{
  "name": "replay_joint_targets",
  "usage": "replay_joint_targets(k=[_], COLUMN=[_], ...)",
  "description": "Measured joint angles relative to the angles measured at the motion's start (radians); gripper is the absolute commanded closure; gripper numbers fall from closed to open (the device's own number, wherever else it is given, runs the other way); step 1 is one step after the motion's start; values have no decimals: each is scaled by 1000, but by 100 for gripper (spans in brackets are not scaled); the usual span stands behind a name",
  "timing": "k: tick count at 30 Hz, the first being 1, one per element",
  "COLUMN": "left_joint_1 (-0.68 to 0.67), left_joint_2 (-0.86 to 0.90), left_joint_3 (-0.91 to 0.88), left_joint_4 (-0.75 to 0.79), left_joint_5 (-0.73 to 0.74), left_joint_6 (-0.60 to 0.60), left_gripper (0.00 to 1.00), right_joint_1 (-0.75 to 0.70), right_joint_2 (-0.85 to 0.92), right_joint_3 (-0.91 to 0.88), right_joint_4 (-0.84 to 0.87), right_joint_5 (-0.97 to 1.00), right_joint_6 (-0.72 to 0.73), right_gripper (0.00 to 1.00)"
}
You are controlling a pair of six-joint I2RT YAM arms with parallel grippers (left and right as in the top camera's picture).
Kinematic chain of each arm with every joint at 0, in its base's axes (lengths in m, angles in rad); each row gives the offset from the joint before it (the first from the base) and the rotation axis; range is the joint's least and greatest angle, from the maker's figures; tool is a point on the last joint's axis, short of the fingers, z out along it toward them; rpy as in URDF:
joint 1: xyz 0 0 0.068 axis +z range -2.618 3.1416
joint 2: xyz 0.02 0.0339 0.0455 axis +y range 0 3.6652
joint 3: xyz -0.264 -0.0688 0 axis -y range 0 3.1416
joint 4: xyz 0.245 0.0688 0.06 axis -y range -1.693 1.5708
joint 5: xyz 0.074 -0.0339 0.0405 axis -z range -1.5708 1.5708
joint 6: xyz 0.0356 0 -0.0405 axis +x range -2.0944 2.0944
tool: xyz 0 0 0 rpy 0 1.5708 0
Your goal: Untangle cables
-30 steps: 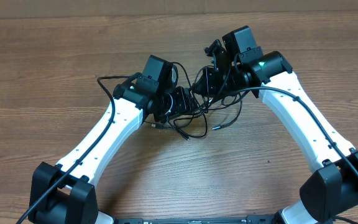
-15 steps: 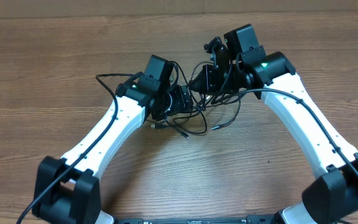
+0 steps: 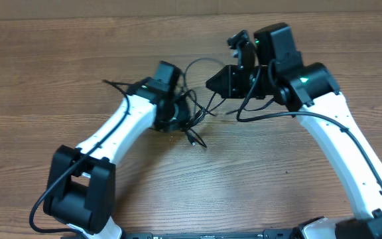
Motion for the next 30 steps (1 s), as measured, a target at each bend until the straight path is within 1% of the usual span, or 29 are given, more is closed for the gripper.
replay_joint_targets(k=[3,6,10,13,15,18,19,20,21,22,23,25,30], left_joint_1=[90,173,199,188,175,154,146,137,127,117,104,82,19], left_joint_2=[0,-5,-19,-29,-32,-33,-33,-33,-33,-33,-33,-33,-33], left_joint_3=[0,0,0,0,0,0,0,0,0,0,0,0,0], left_joint_4=[-56,-90,-104,-103,-103,-102,-103,-104,-104,-105,-105,-105,-104], left_joint_5=[-18,-34,-21,9,21,48,63,75,87,96,104,113,124], left_joint_6=[28,80,151,187,207,237,254,268,287,302,314,338,375], left_gripper=[63,63,64,63,62,61,59,52,48,47,44,43,41], right_joint_1=[-57,-137,-221,-230,-214,-182,-167,-156,-144,-133,-121,-101,-55], right_joint_2=[-41,-68,-70,-70,-70,-70,-70,-70,-70,-70,-70,-70,-70], right_joint_3=[0,0,0,0,0,0,-1,-3,-5,-10,-17,-36,-92], right_joint_4=[-31,-86,-139,-171,-235,-342,-373,-403,-426,-444,-458,-467,-435], right_joint_5=[89,197,270,248,204,172,164,160,155,151,146,140,136], right_joint_6=[21,47,57,21,-38,-91,-105,-114,-124,-133,-142,-149,-162], right_gripper=[96,96,96,77,67,58,54,48,43,40,38,34,34])
